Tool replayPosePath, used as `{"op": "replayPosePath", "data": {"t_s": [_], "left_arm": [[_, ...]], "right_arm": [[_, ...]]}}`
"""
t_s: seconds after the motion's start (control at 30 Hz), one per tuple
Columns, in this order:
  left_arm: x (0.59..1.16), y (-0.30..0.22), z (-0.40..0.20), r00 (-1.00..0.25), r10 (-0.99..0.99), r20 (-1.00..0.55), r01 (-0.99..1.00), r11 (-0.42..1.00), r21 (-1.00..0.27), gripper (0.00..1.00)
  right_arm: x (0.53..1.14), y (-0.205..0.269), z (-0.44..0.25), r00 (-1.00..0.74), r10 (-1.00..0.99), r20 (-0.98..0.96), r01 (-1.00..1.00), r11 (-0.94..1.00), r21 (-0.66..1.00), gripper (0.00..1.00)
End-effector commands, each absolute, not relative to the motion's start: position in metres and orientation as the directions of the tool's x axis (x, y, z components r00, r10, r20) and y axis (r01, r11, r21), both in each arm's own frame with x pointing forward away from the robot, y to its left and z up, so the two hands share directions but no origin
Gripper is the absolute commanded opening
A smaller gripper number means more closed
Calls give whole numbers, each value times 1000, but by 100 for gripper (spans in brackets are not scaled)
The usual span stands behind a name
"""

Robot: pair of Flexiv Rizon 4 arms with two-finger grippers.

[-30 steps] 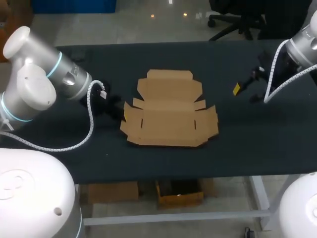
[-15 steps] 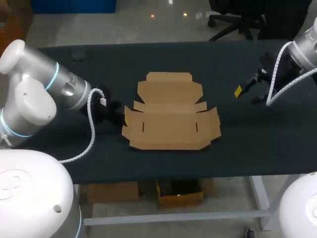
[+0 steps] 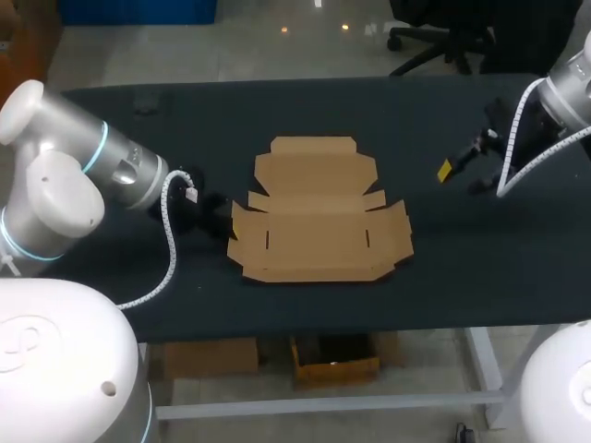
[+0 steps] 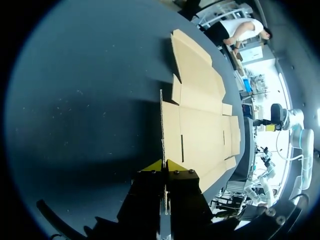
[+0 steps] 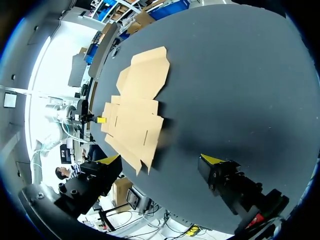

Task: Assemble the packaging by folding the flat box into shape, placing the metal phone stand inside, and closing the box properly

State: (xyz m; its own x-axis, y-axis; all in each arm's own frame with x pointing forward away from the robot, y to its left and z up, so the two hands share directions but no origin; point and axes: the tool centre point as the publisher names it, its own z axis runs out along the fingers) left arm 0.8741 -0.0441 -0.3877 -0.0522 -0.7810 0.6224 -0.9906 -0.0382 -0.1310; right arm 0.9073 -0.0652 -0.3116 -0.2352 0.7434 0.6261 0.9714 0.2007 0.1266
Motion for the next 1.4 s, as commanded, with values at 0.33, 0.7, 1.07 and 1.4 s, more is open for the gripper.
{"op": "replayPosePath", "data": {"t_s": [0.33,0.7,1.07,1.4], "left_arm": [[879,-34,-380,-69,-777,625,-991,-20,-134,100],[902,-2,-330,-184,-799,573,-978,88,-191,100],[942,33,-299,-339,-792,508,-940,264,-216,100],[975,52,-287,-257,-833,490,-963,180,-199,100]], "right_arm": [[911,-62,-311,-231,743,628,972,201,119,100],[918,-56,-303,-222,756,616,975,191,116,100],[931,-50,-298,-217,767,604,976,175,128,100],[944,-39,-297,-212,777,593,977,151,151,100]]}}
